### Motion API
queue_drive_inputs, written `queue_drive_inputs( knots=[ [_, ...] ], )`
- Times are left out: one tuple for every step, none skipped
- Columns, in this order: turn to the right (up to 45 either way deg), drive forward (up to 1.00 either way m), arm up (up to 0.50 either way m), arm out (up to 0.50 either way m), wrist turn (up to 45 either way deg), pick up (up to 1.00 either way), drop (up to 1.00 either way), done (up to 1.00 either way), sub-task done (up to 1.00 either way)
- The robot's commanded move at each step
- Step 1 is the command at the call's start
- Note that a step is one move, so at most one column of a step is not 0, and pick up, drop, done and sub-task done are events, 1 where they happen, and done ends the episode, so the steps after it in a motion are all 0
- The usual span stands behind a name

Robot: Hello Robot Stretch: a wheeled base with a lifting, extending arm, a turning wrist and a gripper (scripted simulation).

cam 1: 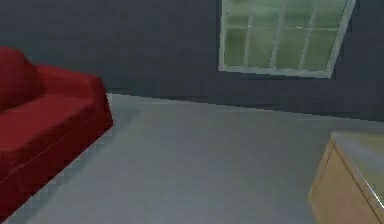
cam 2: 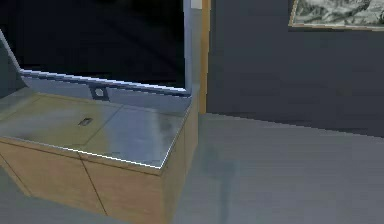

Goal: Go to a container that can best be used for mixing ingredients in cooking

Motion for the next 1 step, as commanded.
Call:
queue_drive_inputs(
  knots=[
    [12.0, 0.0, 0.0, 0.0, 0.0, 0.0, 0.0, 0.0, 0.0]
  ],
)
